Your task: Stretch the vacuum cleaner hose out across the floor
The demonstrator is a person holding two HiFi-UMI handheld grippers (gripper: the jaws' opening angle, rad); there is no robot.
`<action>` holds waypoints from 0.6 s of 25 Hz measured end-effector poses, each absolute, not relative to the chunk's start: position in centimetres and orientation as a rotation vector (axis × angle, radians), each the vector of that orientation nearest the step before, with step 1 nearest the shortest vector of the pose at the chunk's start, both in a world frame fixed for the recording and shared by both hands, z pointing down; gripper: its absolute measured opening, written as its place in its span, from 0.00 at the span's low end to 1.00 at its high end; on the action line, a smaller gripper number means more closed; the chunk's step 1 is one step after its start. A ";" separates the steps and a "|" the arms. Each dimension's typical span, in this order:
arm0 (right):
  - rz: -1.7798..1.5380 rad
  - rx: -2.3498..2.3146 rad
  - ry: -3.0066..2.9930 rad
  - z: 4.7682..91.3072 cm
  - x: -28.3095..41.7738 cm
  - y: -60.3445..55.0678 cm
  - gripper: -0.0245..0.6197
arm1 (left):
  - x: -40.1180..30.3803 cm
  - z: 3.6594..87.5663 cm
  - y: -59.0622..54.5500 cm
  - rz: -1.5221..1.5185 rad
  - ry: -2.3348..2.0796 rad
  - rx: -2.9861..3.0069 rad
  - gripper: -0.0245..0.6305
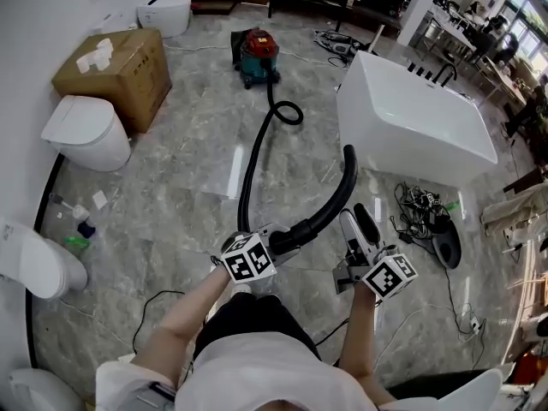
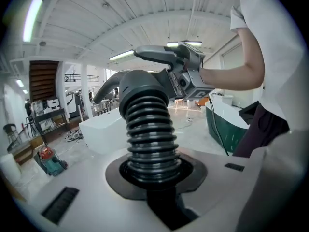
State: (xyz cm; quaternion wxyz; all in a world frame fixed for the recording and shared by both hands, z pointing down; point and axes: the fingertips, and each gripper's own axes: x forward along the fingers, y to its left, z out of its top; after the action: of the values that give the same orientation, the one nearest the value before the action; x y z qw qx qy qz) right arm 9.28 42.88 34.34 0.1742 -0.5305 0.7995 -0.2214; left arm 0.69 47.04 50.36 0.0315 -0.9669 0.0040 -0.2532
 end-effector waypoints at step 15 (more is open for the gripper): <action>-0.718 -1.435 2.380 36.4 6.0 42.3 0.42 | -2.5 55.6 48.3 -1.205 -0.396 -2.492 0.18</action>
State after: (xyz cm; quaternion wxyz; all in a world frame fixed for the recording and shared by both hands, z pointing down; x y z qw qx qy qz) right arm 6.01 42.28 36.44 0.1353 -0.4955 0.8215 -0.2477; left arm -2.50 48.32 55.59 0.1717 -0.8780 -0.1393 -0.4246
